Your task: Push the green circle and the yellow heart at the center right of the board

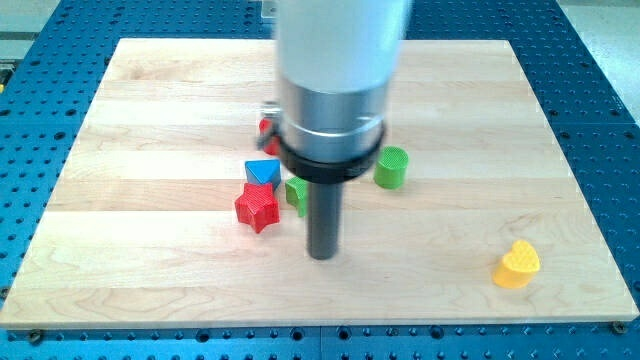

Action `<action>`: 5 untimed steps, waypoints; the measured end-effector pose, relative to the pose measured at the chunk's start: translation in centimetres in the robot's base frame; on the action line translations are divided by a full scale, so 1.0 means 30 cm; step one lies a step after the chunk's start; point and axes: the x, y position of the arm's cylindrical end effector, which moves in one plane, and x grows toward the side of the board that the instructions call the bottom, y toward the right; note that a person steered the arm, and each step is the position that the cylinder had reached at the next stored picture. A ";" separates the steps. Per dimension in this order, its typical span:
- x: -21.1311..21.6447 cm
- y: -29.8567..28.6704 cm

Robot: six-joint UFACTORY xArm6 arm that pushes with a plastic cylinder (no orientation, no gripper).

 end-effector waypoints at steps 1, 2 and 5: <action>0.000 -0.001; -0.074 -0.029; -0.267 0.182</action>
